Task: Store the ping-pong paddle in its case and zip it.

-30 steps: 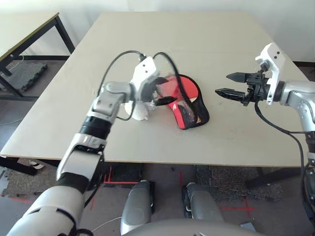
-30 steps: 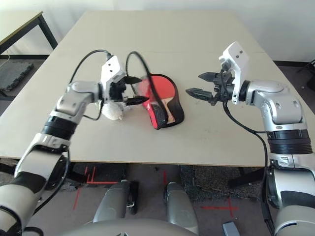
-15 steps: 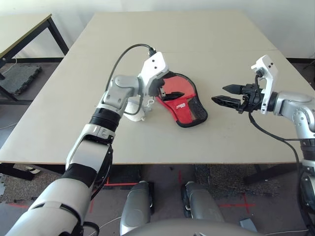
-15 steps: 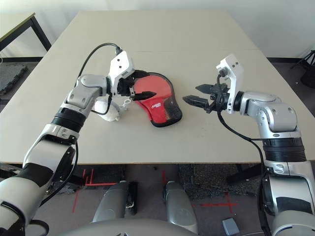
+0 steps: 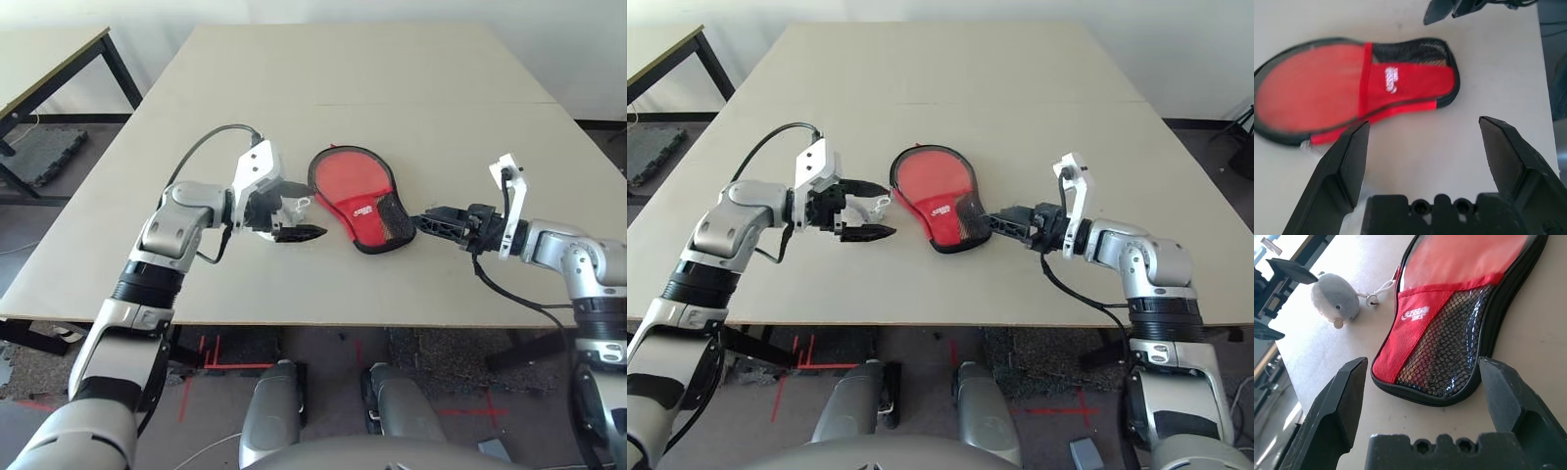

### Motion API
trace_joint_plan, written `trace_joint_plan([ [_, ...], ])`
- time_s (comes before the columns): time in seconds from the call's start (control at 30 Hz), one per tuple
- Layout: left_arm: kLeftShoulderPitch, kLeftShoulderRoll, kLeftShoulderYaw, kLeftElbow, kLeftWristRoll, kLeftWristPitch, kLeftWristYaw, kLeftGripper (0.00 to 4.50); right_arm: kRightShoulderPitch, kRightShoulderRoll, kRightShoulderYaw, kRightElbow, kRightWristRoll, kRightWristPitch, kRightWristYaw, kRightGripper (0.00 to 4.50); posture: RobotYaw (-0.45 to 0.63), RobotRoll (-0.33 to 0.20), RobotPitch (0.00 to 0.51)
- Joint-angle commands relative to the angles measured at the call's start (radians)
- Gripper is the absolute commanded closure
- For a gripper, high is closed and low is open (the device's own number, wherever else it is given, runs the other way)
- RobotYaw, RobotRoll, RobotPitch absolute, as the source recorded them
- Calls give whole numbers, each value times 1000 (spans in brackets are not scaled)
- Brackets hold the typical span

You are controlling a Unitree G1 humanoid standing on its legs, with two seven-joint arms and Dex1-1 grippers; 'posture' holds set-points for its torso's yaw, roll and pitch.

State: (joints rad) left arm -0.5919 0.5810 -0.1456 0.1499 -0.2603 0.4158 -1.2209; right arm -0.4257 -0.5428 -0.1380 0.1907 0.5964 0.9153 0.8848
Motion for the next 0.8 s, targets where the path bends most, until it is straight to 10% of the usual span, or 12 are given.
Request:
trace_joint_plan([
  [0.03, 27, 32, 20, -38, -23, 17, -6, 0, 10, 12, 21, 29, -19, -7, -14, 27, 97, 0, 89],
  [0.8, 40, 52, 8, -54, -28, 34, 3, 0, 53, 78, 37, 1, -17, 29, -62, 27, 98, 0, 94],
])
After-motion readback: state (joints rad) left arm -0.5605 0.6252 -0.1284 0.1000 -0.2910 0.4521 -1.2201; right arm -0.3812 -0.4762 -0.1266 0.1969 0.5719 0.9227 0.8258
